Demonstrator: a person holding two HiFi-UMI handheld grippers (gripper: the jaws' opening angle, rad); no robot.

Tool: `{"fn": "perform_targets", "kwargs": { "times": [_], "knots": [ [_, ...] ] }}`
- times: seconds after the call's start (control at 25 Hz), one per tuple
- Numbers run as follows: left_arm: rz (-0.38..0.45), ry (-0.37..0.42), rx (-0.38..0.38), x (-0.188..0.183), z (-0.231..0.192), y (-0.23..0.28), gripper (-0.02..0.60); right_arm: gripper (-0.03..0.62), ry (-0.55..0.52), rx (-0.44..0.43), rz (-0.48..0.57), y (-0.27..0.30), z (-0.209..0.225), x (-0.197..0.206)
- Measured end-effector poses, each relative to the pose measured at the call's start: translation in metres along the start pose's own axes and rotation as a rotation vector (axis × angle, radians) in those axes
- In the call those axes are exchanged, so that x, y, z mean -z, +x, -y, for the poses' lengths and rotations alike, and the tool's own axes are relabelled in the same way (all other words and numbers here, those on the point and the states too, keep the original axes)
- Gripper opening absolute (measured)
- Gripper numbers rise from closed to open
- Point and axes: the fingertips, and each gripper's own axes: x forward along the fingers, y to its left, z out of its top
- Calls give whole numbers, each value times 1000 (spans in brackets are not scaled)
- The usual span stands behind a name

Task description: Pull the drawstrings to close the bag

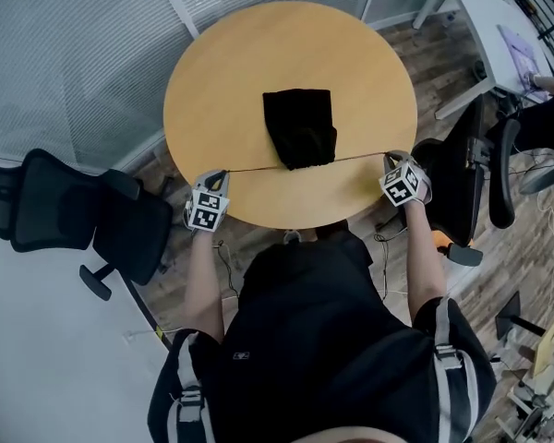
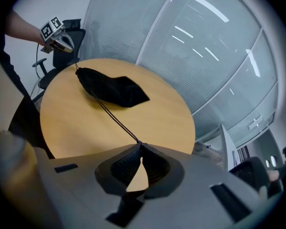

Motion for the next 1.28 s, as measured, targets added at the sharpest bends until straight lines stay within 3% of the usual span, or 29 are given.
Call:
{"fn": "perform_targets", "kwargs": {
  "times": [0.36, 0.56, 0.68, 0.76, 0.88, 1.0, 1.12, 1.28],
  "knots": [
    [-177, 148, 125, 81, 51, 25, 15, 71, 90, -80, -71, 12, -79, 61],
    [-166, 205, 140, 87, 61, 28, 17, 82, 154, -46, -42, 8, -83, 70],
    [-169, 181, 128, 92, 62, 26, 28, 151, 204, -57, -13, 0, -87, 75],
    [-142, 152, 99, 87, 61, 23, 86, 165, 197, -66, 13, -8, -90, 76],
    [-34, 124, 31, 64, 67, 4, 97, 172, 195, -80, 42, -25, -96, 78],
    [32, 86, -36, 45, 77, -22, 95, 77, 227, -133, 97, -50, -105, 72],
    [77, 47, -38, 24, 99, -49, 31, 66, 221, -155, 154, -77, -116, 70],
    [196, -101, 12, 1, 137, -81, 20, 61, 250, -190, 261, -114, -126, 61]
  ]
}}
